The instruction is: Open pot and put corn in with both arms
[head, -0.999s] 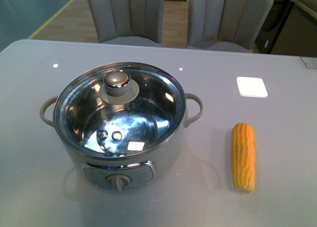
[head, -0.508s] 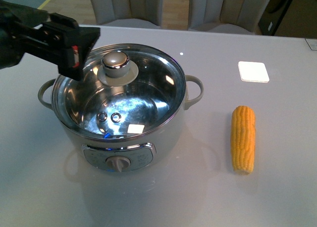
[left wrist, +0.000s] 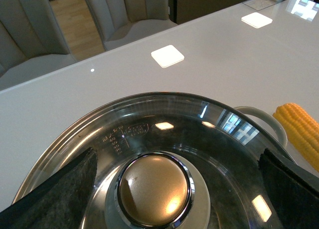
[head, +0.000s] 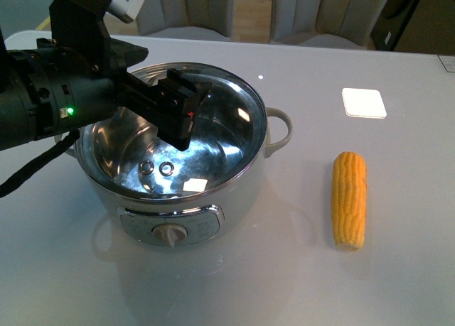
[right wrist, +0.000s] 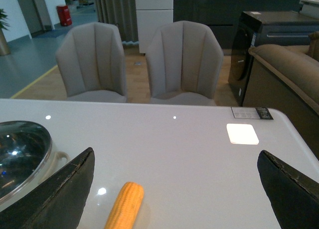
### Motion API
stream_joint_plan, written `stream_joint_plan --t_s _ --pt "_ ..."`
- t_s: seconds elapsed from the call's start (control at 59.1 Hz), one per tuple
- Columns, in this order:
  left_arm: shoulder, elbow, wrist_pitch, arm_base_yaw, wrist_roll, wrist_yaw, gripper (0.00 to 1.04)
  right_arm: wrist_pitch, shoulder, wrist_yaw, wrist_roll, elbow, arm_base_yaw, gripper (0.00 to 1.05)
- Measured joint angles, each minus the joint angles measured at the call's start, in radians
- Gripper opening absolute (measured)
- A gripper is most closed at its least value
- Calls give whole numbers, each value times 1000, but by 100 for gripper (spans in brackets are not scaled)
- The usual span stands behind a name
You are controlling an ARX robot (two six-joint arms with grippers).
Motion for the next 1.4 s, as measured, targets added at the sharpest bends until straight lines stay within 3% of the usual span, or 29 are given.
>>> stream_joint_plan --t_s 0.406,1.405 --pt "76 39 22 -7 -42 -60 98 0 0 0 0 0 0 96" --pt "127 64 29 -19 -135 -92 98 0 0 0 0 0 0 96"
